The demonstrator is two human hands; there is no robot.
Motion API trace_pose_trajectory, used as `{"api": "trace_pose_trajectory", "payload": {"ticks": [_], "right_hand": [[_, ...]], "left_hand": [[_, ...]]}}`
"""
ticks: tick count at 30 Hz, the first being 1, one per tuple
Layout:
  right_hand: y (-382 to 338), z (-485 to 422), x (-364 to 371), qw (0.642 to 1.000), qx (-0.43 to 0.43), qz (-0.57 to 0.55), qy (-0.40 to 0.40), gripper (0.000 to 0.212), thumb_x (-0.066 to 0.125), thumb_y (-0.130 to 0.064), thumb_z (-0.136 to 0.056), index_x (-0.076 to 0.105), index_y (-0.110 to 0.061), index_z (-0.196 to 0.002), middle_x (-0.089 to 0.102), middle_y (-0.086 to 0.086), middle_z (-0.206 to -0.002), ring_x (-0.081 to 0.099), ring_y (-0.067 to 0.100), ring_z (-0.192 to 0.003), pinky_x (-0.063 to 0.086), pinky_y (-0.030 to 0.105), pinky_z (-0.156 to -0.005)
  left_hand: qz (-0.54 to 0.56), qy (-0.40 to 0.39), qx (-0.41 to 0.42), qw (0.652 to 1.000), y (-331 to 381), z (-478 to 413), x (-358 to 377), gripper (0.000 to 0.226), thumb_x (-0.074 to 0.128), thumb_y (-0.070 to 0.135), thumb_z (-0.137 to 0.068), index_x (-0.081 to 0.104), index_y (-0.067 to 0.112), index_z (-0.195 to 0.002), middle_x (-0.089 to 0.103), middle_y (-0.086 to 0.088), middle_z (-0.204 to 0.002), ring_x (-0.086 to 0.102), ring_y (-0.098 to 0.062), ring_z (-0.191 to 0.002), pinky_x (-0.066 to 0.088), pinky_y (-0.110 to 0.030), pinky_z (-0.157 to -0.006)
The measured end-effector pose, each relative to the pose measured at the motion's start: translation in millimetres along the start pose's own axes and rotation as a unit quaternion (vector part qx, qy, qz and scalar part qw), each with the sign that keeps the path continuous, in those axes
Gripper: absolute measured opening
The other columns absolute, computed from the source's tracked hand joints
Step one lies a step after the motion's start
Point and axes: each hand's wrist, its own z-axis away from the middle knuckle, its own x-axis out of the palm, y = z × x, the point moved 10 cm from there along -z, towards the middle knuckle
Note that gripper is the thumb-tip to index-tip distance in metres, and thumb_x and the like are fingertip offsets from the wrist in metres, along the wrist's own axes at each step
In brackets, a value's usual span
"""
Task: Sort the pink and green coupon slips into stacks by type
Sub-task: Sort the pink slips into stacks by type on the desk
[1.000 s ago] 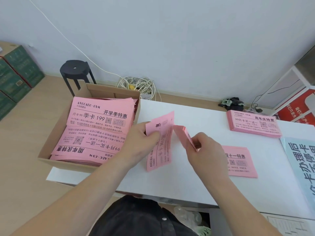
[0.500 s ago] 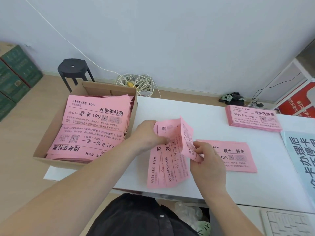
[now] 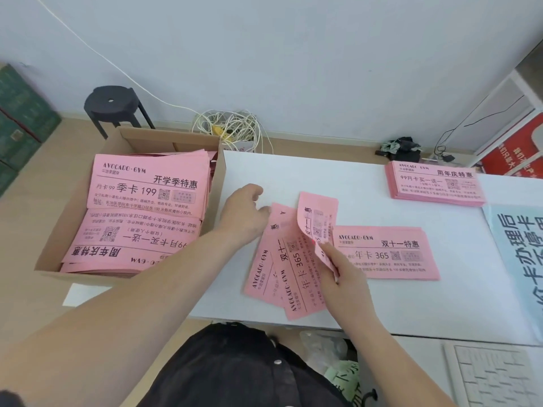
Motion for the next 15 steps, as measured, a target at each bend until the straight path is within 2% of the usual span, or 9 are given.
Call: {"api": "trace_pose_trajectory", "payload": {"ticks": [2,3,5,7,9,11,12,15], "right_hand": [[3,3,-1,0.999,0.005,-0.035,0.004,0.038,0.056,-0.02,-0.103,0.065,-0.047,-0.128,0.059,-0.021,-0.14,0.054,0.0,-0.129,0.046,0.028,-0.107],[4,5,-4,0.998,0.009,-0.055,0.015,0.042,0.058,-0.015,-0.101,0.066,-0.051,-0.12,0.06,-0.02,-0.139,0.055,-0.001,-0.128,0.047,0.026,-0.106],[7,5,-9,0.995,0.03,-0.09,0.041,0.041,0.067,-0.011,-0.095,0.072,-0.05,-0.108,0.069,-0.019,-0.128,0.062,-0.001,-0.119,0.051,0.022,-0.098],[7,3,-8,0.991,0.044,-0.122,0.041,0.028,0.075,-0.014,-0.091,0.081,-0.041,-0.1,0.073,-0.021,-0.116,0.066,-0.005,-0.111,0.054,0.022,-0.095],[-5,5,0,0.988,0.038,-0.146,-0.006,0.022,0.076,-0.018,-0.093,0.082,-0.037,-0.101,0.074,-0.022,-0.113,0.066,-0.009,-0.105,0.054,0.014,-0.087],[-24,10,0,0.992,-0.004,-0.124,-0.034,0.021,0.066,-0.024,-0.1,0.08,-0.038,-0.105,0.076,-0.022,-0.105,0.066,-0.01,-0.097,0.048,0.007,-0.077],[-30,12,-5,0.994,-0.026,-0.104,-0.025,0.025,0.06,-0.025,-0.103,0.079,-0.041,-0.102,0.076,-0.022,-0.097,0.065,-0.008,-0.09,0.047,0.007,-0.073],[-27,12,-31,0.991,-0.032,-0.091,0.09,0.027,0.052,-0.029,-0.106,0.073,-0.038,-0.092,0.071,-0.019,-0.081,0.061,0.002,-0.077,0.045,0.013,-0.065]], "left_hand": [[0.006,0.001,-0.005,1.0,10,19,-2,0.018,0.064,0.029,-0.095,0.072,0.015,-0.104,0.074,0.001,-0.102,0.069,-0.02,-0.091,0.057,-0.039,-0.09],[0.043,-0.042,-0.039,0.997,9,31,8,0.029,0.064,0.039,-0.096,0.074,0.012,-0.094,0.076,-0.002,-0.09,0.073,-0.023,-0.082,0.061,-0.041,-0.083],[0.14,-0.174,-0.138,0.965,7,63,41,0.05,0.062,0.053,-0.097,0.075,0.005,-0.094,0.078,-0.009,-0.083,0.077,-0.027,-0.076,0.063,-0.039,-0.067],[0.187,-0.232,-0.163,0.94,8,82,63,0.045,0.063,0.049,-0.098,0.075,0.005,-0.101,0.079,-0.011,-0.085,0.077,-0.025,-0.077,0.059,-0.032,-0.062],[0.215,-0.22,-0.166,0.937,5,89,67,0.03,0.063,0.035,-0.1,0.076,0.008,-0.103,0.079,-0.011,-0.087,0.077,-0.023,-0.078,0.057,-0.028,-0.061],[0.244,-0.195,-0.188,0.931,-3,90,66,0.028,0.058,0.028,-0.103,0.076,0.006,-0.104,0.078,-0.014,-0.089,0.077,-0.025,-0.077,0.057,-0.029,-0.061],[0.252,-0.19,-0.194,0.929,-7,91,65,0.031,0.055,0.028,-0.104,0.075,0.005,-0.104,0.078,-0.015,-0.09,0.077,-0.026,-0.078,0.058,-0.031,-0.062],[0.221,-0.184,-0.179,0.941,-13,91,59,0.03,0.054,0.027,-0.105,0.075,0.006,-0.101,0.079,-0.008,-0.087,0.078,-0.025,-0.082,0.063,-0.036,-0.071]]}}
